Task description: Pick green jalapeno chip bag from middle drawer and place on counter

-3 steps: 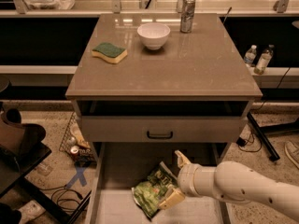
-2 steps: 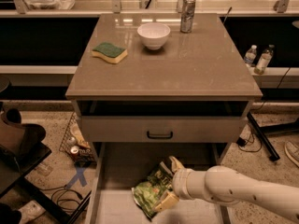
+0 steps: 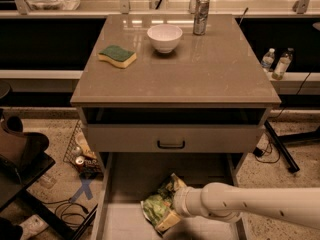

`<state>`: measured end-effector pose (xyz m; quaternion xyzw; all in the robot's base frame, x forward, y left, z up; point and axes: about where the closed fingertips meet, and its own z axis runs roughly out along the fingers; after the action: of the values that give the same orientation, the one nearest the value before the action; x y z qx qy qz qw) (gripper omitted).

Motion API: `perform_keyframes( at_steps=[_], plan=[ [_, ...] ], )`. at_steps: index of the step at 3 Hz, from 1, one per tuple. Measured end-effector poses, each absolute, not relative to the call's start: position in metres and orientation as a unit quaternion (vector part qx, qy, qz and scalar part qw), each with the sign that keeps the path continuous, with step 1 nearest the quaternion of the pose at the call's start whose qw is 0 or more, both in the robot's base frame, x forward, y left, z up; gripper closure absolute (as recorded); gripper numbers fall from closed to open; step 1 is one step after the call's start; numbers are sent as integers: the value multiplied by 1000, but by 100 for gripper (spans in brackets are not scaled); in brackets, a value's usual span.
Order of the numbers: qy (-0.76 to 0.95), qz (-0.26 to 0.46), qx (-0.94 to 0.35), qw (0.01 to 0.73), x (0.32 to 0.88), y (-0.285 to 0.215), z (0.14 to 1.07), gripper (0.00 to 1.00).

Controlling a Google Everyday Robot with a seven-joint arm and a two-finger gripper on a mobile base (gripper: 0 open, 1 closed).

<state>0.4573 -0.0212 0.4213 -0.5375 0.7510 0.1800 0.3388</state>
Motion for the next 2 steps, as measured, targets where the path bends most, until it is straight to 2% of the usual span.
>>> perform_keyframes(
  at_steps=[1,2],
  plan=[
    [767,185,-528,315,459,-13,384,23],
    [765,185,-529,318,459,-13,387,46]
  ],
)
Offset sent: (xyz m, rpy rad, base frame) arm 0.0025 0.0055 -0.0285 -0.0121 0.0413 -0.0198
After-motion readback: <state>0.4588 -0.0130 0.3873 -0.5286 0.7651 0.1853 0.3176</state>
